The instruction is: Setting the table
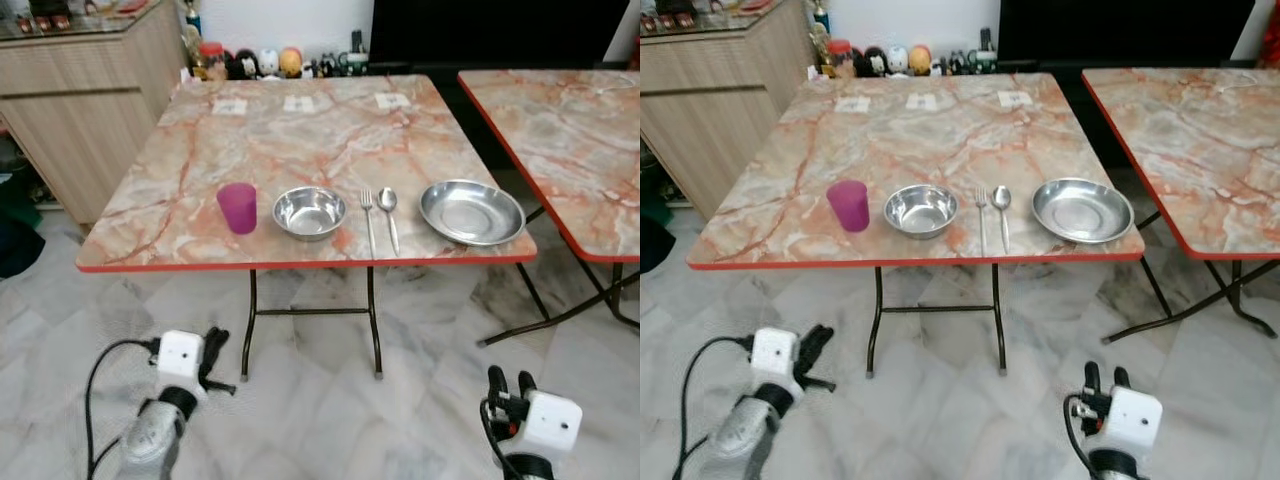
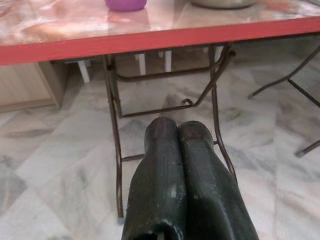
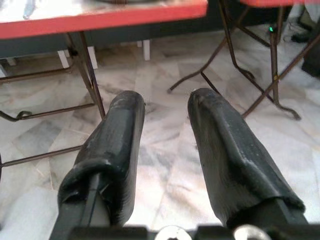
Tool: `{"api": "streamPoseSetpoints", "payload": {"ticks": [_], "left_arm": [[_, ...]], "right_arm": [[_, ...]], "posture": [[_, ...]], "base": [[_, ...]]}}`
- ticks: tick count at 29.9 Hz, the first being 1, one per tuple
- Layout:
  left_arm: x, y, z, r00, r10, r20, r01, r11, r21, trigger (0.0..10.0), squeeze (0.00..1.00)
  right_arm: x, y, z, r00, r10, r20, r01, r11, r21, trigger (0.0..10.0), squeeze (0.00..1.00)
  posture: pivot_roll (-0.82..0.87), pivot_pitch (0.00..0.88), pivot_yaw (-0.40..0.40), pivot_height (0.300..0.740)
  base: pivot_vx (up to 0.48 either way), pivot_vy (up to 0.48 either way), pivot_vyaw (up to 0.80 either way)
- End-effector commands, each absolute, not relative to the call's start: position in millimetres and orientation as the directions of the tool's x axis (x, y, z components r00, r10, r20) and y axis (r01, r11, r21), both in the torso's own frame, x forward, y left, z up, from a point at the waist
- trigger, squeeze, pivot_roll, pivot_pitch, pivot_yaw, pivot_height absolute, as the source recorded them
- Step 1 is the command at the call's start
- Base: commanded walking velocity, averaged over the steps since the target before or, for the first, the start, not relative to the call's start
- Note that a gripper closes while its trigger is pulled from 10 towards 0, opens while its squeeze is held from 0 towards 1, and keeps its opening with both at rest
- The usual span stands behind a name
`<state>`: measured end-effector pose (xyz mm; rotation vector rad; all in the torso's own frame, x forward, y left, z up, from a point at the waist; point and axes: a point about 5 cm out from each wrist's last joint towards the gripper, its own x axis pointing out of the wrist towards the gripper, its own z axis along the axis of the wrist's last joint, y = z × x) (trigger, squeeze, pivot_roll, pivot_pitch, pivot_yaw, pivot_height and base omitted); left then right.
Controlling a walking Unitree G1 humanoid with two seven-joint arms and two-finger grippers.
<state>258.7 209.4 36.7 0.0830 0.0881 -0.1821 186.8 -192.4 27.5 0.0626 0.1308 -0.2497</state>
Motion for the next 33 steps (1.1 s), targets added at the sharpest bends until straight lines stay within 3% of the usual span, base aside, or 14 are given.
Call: {"api": "streamPoseSetpoints", "payload": {"ticks": [1, 13, 26, 33], "left_arm": [[256, 210, 35, 0.980, -0.170, -0.102, 0.177, 0.982, 0.065, 10.0, 0.00], [264, 203, 38, 0.988, -0.129, -0.089, 0.134, 0.990, 0.047, 10.0, 0.00], [262, 205, 46, 0.989, -0.135, -0.058, 0.139, 0.988, 0.072, 10.0, 0.00], [265, 207, 51, 0.989, -0.142, -0.050, 0.145, 0.986, 0.083, 10.0, 0.00]], "right_arm": [[191, -189, 34, 0.967, -0.230, -0.115, 0.237, 0.970, 0.057, 10.0, 0.00], [201, -200, 47, 0.975, -0.203, -0.092, 0.206, 0.978, 0.024, 10.0, 0.00], [220, -195, 56, 0.992, -0.109, -0.063, 0.110, 0.994, 0.018, 10.0, 0.00], [221, -199, 59, 0.986, -0.158, -0.047, 0.160, 0.986, 0.039, 10.0, 0.00]], "posture": [[0.01, 0.000, -0.013, 0.740], [0.00, 0.000, -0.062, 0.740], [0.02, 0.000, -0.040, 0.740], [0.02, 0.000, -0.024, 0.740]], "base": [[0.000, -0.289, 0.00], [0.000, -0.044, 0.00], [0.000, 0.000, 0.00], [0.000, 0.000, 0.00]]}}
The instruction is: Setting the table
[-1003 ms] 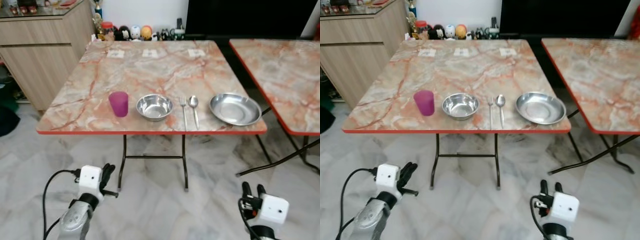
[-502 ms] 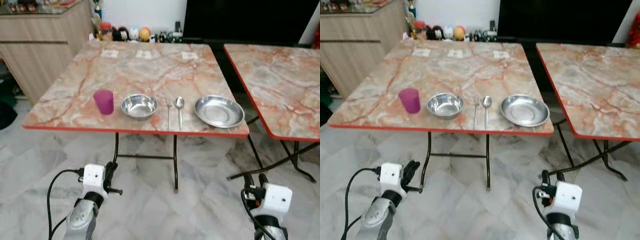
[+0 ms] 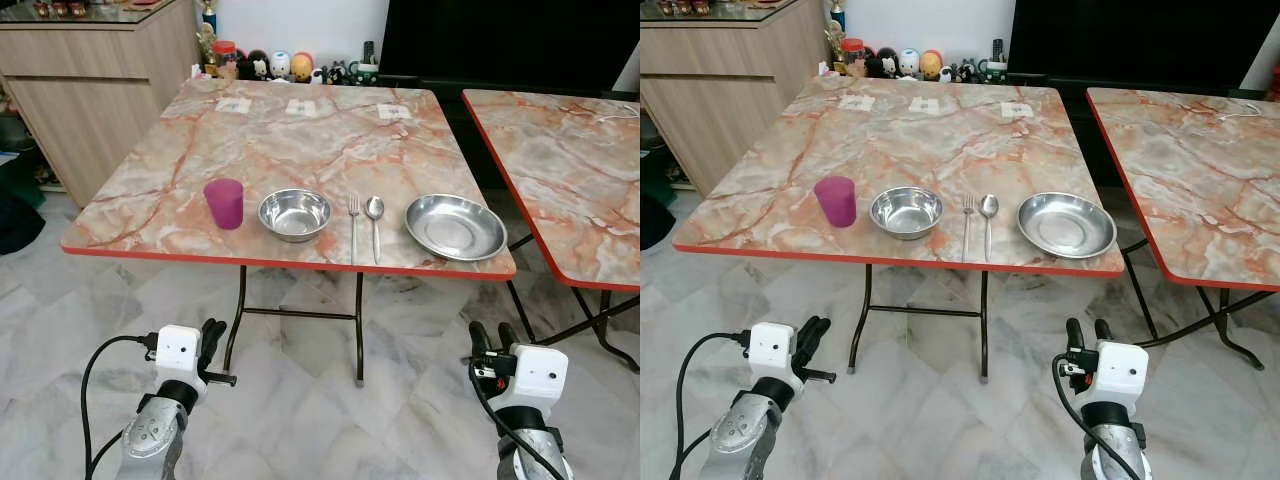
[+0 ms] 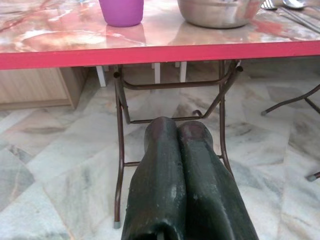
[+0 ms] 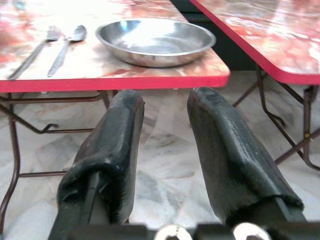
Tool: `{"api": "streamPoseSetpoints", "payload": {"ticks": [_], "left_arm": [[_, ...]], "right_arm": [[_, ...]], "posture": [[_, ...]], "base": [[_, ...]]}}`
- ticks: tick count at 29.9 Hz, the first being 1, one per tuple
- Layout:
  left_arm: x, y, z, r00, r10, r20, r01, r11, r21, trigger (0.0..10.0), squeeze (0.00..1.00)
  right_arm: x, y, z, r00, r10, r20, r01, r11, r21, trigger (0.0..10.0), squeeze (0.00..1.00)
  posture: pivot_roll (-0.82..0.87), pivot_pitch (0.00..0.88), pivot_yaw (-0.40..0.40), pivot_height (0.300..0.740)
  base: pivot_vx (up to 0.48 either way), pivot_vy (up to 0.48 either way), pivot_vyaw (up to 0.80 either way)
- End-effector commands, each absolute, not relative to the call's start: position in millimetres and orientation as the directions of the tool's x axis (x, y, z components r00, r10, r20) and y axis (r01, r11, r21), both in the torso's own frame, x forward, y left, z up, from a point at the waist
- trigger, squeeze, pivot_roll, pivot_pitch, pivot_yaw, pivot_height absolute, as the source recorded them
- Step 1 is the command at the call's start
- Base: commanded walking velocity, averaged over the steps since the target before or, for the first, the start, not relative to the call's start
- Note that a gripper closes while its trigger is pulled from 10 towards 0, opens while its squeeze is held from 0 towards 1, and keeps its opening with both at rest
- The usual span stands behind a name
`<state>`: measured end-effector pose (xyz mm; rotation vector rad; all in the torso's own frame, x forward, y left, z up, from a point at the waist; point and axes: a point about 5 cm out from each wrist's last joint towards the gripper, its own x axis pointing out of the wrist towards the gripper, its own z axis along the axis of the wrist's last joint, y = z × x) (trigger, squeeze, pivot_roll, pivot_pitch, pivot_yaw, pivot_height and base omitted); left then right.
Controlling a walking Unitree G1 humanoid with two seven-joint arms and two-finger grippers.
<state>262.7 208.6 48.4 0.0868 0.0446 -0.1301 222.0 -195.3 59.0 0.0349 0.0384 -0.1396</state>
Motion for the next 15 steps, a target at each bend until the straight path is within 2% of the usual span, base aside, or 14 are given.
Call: {"api": "streamPoseSetpoints", "payload": {"ticks": [1, 6, 15], "left_arm": [[267, 205, 52, 0.987, -0.152, -0.051, 0.156, 0.984, 0.086, 10.0, 0.00], [272, 196, 58, 0.982, -0.186, -0.034, 0.188, 0.978, 0.091, 10.0, 0.00], [277, 189, 61, 0.971, -0.235, -0.040, 0.238, 0.965, 0.105, 10.0, 0.00]], "right_arm": [[221, -198, 59, 0.985, -0.164, -0.050, 0.166, 0.985, 0.046, 10.0, 0.00], [215, -196, 58, 0.983, -0.177, -0.050, 0.180, 0.982, 0.058, 10.0, 0.00], [209, -211, 68, 0.965, -0.262, -0.006, 0.262, 0.964, 0.053, 10.0, 0.00]], "posture": [[0.02, 0.000, -0.018, 0.740], [0.00, 0.000, -0.004, 0.740], [-0.05, 0.000, 0.039, 0.740]], "base": [[0.000, 0.000, 0.00], [0.000, 0.000, 0.00], [0.000, 0.000, 0.00]]}}
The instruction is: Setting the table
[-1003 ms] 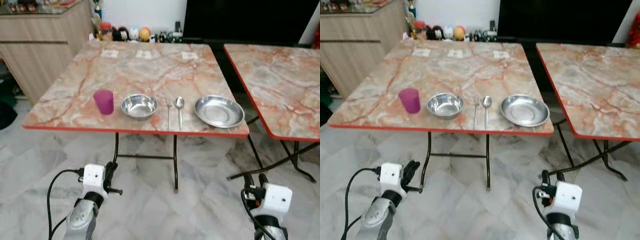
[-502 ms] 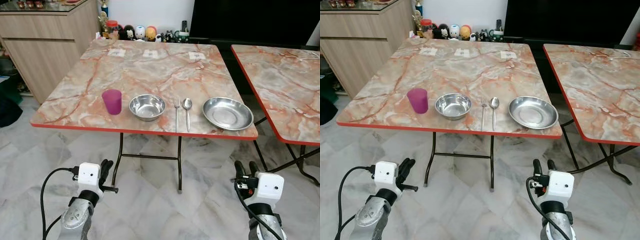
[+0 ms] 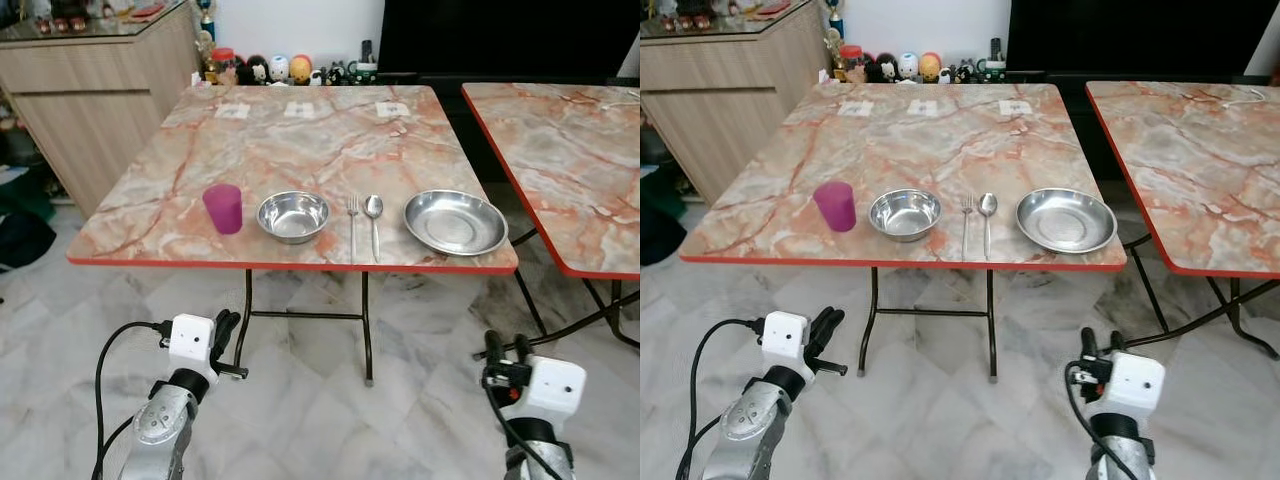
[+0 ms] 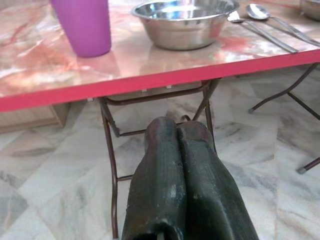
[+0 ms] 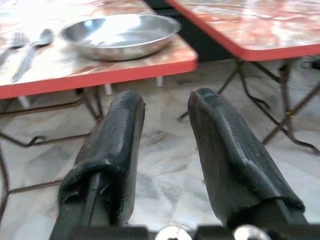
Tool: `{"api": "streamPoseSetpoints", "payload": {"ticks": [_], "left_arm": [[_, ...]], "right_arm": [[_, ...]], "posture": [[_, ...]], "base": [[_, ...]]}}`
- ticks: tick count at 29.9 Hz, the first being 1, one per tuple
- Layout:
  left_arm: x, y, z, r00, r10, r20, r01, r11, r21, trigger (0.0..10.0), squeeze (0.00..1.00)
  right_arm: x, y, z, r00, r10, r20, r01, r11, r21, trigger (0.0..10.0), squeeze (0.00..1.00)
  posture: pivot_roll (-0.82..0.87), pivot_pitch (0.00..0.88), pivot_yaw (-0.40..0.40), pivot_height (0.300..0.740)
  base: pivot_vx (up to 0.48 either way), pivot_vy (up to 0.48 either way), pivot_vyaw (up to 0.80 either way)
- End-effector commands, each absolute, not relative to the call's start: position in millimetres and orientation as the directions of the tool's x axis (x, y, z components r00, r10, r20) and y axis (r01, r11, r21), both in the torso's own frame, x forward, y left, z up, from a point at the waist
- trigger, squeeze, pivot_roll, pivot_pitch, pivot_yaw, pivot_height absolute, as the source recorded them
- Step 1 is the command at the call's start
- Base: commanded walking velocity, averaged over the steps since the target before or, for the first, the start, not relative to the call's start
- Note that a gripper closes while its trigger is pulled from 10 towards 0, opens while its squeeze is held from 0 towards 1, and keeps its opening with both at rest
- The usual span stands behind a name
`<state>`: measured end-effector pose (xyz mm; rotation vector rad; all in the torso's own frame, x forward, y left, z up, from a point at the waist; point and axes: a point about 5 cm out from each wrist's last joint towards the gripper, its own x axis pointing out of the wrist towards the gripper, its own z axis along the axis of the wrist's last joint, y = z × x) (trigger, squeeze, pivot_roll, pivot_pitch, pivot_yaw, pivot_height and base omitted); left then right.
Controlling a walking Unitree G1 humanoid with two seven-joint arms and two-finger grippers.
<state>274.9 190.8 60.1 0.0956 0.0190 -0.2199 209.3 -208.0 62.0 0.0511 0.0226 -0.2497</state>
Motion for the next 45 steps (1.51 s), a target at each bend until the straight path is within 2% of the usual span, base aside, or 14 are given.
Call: {"api": "streamPoseSetpoints", "payload": {"ticks": [1, 6, 10, 17, 18, 20, 22, 23, 24, 28, 31, 35, 45], "left_arm": [[278, 189, 62, 0.971, -0.235, -0.038, 0.238, 0.966, 0.105, 10.0, 0.00], [276, 192, 61, 0.976, -0.213, -0.036, 0.216, 0.972, 0.098, 10.0, 0.00], [262, 197, 50, 0.984, -0.168, -0.066, 0.173, 0.981, 0.089, 10.0, 0.00], [247, 211, 33, 0.984, -0.118, -0.135, 0.131, 0.987, 0.092, 10.0, 0.00], [234, 223, 12, 0.967, -0.088, -0.238, 0.117, 0.987, 0.113, 10.0, 0.00], [221, 235, -5, 0.942, -0.049, -0.333, 0.096, 0.987, 0.126, 10.0, 0.00], [205, 248, -27, 0.883, -0.014, -0.468, 0.092, 0.985, 0.144, 10.0, 0.00], [205, 248, -27, 0.883, -0.014, -0.468, 0.092, 0.985, 0.144, 10.0, 0.00], [194, 254, -37, 0.842, 0.006, -0.540, 0.101, 0.980, 0.168, 10.0, 0.00], [189, 257, -41, 0.822, 0.019, -0.569, 0.101, 0.979, 0.178, 10.0, 0.00], [162, 267, -59, 0.722, 0.063, -0.689, 0.108, 0.973, 0.202, 10.0, 0.00], [159, 269, -63, 0.696, 0.070, -0.715, 0.108, 0.974, 0.201, 10.0, 0.00], [174, 258, -61, 0.719, 0.037, -0.694, 0.134, 0.972, 0.191, 10.0, 0.00]], "right_arm": [[210, -211, 68, 0.965, -0.261, -0.007, 0.261, 0.964, 0.053, 10.0, 0.00], [212, -204, 67, 0.973, -0.232, -0.017, 0.232, 0.971, 0.055, 10.0, 0.00], [215, -199, 64, 0.980, -0.193, -0.036, 0.195, 0.979, 0.052, 10.0, 0.00], [219, -200, 65, 0.984, -0.173, -0.035, 0.175, 0.983, 0.048, 10.0, 0.00], [222, -201, 66, 0.984, -0.178, -0.032, 0.179, 0.983, 0.049, 10.0, 0.00], [223, -200, 67, 0.983, -0.181, -0.026, 0.182, 0.982, 0.052, 10.0, 0.00], [223, -200, 68, 0.983, -0.184, -0.022, 0.185, 0.981, 0.054, 10.0, 0.00], [223, -200, 68, 0.983, -0.184, -0.022, 0.185, 0.981, 0.054, 10.0, 0.00], [223, -200, 67, 0.982, -0.186, -0.022, 0.187, 0.981, 0.054, 10.0, 0.00], [223, -200, 67, 0.982, -0.190, -0.023, 0.191, 0.980, 0.057, 10.0, 0.00], [218, -202, 66, 0.977, -0.211, -0.026, 0.212, 0.976, 0.056, 10.0, 0.00], [218, -203, 67, 0.975, -0.222, -0.020, 0.223, 0.973, 0.059, 10.0, 0.00], [220, -196, 65, 0.979, -0.204, -0.027, 0.205, 0.977, 0.057, 10.0, 0.00]], "posture": [[-0.05, 0.000, 0.034, 0.740], [-0.04, 0.000, 0.010, 0.740], [-0.02, 0.000, -0.021, 0.740], [0.00, 0.000, -0.027, 0.740], [0.00, 0.000, -0.021, 0.740], [-0.01, 0.000, -0.015, 0.740], [-0.01, 0.000, -0.012, 0.740], [-0.01, 0.000, -0.012, 0.740], [-0.01, 0.000, -0.010, 0.740], [-0.02, 0.000, -0.006, 0.740], [-0.03, 0.000, 0.009, 0.740], [-0.04, 0.000, 0.010, 0.740], [-0.03, 0.000, 0.008, 0.740]], "base": [[0.000, 0.000, 0.00], [0.000, 0.000, 0.00], [0.000, 0.000, 0.00], [0.000, 0.000, 0.00], [0.000, 0.000, 0.00], [0.000, 0.000, 0.00], [0.000, 0.000, 0.00], [0.000, 0.000, 0.00], [0.000, 0.000, 0.00], [0.000, 0.000, 0.00], [0.114, 0.000, 0.00], [0.374, 0.000, 0.00], [0.441, 0.000, 0.00]]}}
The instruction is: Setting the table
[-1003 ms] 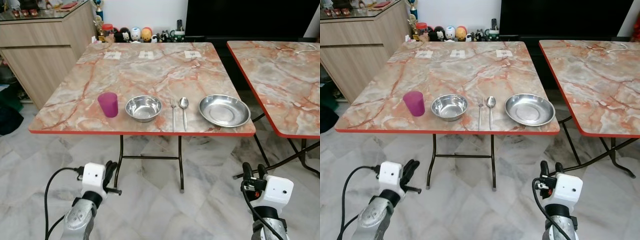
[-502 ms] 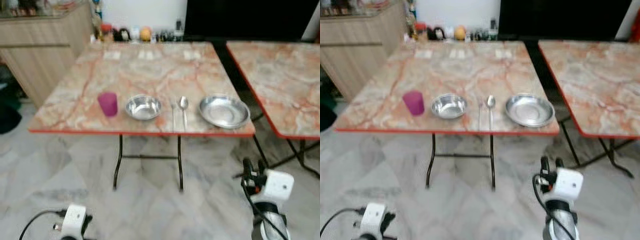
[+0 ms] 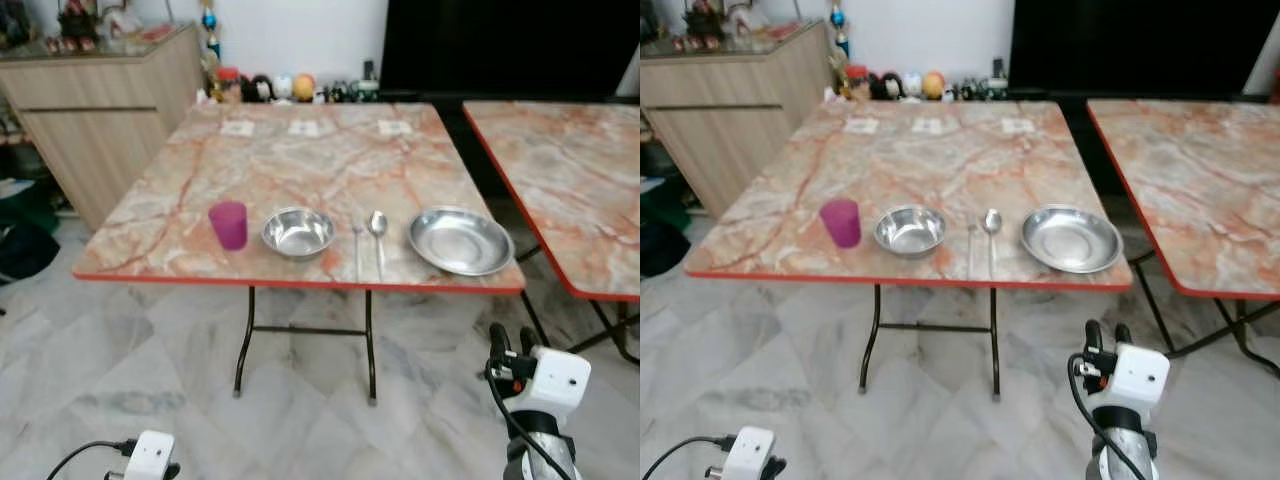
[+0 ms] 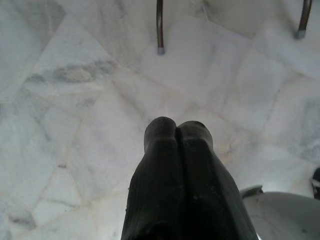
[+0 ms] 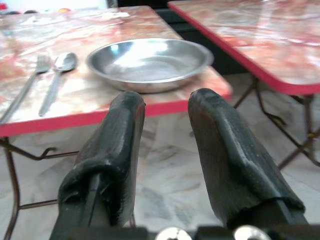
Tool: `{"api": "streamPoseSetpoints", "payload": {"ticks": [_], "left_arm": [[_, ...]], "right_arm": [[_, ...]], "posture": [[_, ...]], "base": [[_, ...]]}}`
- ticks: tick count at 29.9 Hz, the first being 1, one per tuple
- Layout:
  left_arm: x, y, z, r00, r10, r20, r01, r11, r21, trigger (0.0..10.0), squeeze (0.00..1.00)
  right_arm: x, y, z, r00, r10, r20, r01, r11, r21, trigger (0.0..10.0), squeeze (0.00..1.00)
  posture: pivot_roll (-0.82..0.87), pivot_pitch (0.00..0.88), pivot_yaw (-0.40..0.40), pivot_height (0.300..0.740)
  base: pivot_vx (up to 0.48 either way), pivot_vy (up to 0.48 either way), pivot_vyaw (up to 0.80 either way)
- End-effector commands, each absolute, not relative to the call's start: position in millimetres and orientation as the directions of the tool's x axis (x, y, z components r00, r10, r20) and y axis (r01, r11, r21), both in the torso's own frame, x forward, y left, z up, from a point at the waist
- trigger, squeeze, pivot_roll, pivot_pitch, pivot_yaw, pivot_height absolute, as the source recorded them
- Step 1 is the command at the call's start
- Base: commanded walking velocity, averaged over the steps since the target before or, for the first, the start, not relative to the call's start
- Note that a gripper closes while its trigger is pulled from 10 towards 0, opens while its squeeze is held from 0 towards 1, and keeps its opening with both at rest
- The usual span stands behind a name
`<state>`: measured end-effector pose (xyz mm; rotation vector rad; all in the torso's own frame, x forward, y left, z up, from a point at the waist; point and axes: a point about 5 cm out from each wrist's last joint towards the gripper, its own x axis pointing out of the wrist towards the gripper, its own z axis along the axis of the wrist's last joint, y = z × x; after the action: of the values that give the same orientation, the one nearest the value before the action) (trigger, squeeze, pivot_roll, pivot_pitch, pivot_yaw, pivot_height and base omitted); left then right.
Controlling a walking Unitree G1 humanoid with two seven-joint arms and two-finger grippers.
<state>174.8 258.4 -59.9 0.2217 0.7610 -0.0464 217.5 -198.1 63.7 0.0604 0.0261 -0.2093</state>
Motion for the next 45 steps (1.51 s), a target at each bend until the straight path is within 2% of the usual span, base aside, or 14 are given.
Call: {"api": "streamPoseSetpoints", "payload": {"ticks": [1, 13, 22, 23, 24, 25, 26, 33, 37, 38, 39, 40, 41, 45], "left_arm": [[175, 258, -61, 0.719, 0.035, -0.694, 0.137, 0.972, 0.192, 10.0, 0.00], [172, 255, -64, 0.713, 0.028, -0.701, 0.141, 0.973, 0.183, 10.0, 0.00], [173, 255, -64, 0.713, 0.033, -0.700, 0.136, 0.973, 0.185, 10.0, 0.00], [170, 259, -65, 0.700, 0.046, -0.712, 0.130, 0.973, 0.190, 10.0, 0.00], [170, 259, -65, 0.700, 0.046, -0.712, 0.130, 0.973, 0.190, 10.0, 0.00], [167, 262, -66, 0.689, 0.055, -0.723, 0.127, 0.973, 0.194, 10.0, 0.00], [165, 263, -67, 0.679, 0.060, -0.731, 0.125, 0.973, 0.195, 10.0, 0.00], [157, 263, -71, 0.648, 0.071, -0.758, 0.125, 0.972, 0.198, 10.0, 0.00], [156, 263, -73, 0.638, 0.072, -0.766, 0.128, 0.972, 0.198, 10.0, 0.00], [155, 263, -73, 0.637, 0.073, -0.767, 0.128, 0.972, 0.198, 10.0, 0.00], [155, 263, -73, 0.636, 0.074, -0.768, 0.128, 0.972, 0.199, 10.0, 0.00], [155, 263, -73, 0.634, 0.074, -0.770, 0.128, 0.971, 0.200, 10.0, 0.00], [155, 263, -73, 0.634, 0.074, -0.770, 0.130, 0.971, 0.200, 10.0, 0.00], [155, 263, -73, 0.634, 0.075, -0.770, 0.130, 0.971, 0.201, 10.0, 0.00]], "right_arm": [[220, -196, 65, 0.978, -0.205, -0.026, 0.206, 0.977, 0.058, 10.0, 0.00], [221, -200, 67, 0.973, -0.229, -0.017, 0.229, 0.972, 0.055, 10.0, 0.00], [227, -207, 80, 0.964, -0.265, 0.026, 0.263, 0.962, 0.075, 10.0, 0.00], [230, -217, 93, 0.953, -0.296, 0.066, 0.289, 0.952, 0.097, 10.0, 0.14], [230, -217, 93, 0.953, -0.296, 0.066, 0.289, 0.952, 0.097, 10.0, 0.14], [232, -222, 101, 0.946, -0.311, 0.089, 0.298, 0.945, 0.135, 10.0, 0.72], [233, -226, 108, 0.938, -0.331, 0.105, 0.313, 0.937, 0.157, 10.0, 1.00], [234, -245, 125, 0.898, -0.424, 0.118, 0.390, 0.890, 0.234, 10.0, 1.00], [231, -258, 124, 0.869, -0.491, 0.066, 0.462, 0.851, 0.250, 10.0, 1.00], [230, -260, 122, 0.859, -0.511, 0.033, 0.483, 0.830, 0.279, 10.0, 0.76], [229, -262, 118, 0.852, -0.524, 0.001, 0.500, 0.812, 0.300, 10.0, 0.76], [229, -263, 115, 0.850, -0.526, -0.033, 0.505, 0.793, 0.341, 10.0, 0.34], [230, -260, 110, 0.869, -0.490, -0.072, 0.478, 0.793, 0.379, 10.0, 0.00], [231, -258, 107, 0.888, -0.451, -0.090, 0.450, 0.814, 0.367, 10.0, 0.00]], "posture": [[-0.03, 0.000, 0.010, 0.740], [-0.02, 0.000, 0.006, 0.740], [-0.02, 0.000, 0.011, 0.740], [-0.02, 0.000, 0.012, 0.740], [-0.02, 0.000, 0.012, 0.740], [-0.02, 0.000, 0.015, 0.740], [-0.02, 0.000, 0.017, 0.740], [-0.03, 0.008, 0.022, 0.740], [-0.02, 0.014, 0.023, 0.740], [-0.02, 0.014, 0.023, 0.740], [-0.02, 0.016, 0.024, 0.740], [-0.03, 0.016, 0.023, 0.740], [-0.03, 0.016, 0.023, 0.740], [-0.02, 0.019, 0.021, 0.740]], "base": [[0.454, 0.000, 0.00], [0.435, 0.000, 0.00], [0.000, 0.000, 0.00], [0.000, 0.000, 0.00], [0.000, 0.000, 0.00], [0.000, 0.000, 0.00], [0.000, 0.000, 0.00], [0.000, 0.000, 0.00], [0.000, 0.000, 0.00], [0.000, 0.000, 0.00], [0.000, 0.000, 0.00], [0.000, 0.000, 0.00], [0.000, 0.000, 0.00], [0.000, 0.000, 0.00]]}}
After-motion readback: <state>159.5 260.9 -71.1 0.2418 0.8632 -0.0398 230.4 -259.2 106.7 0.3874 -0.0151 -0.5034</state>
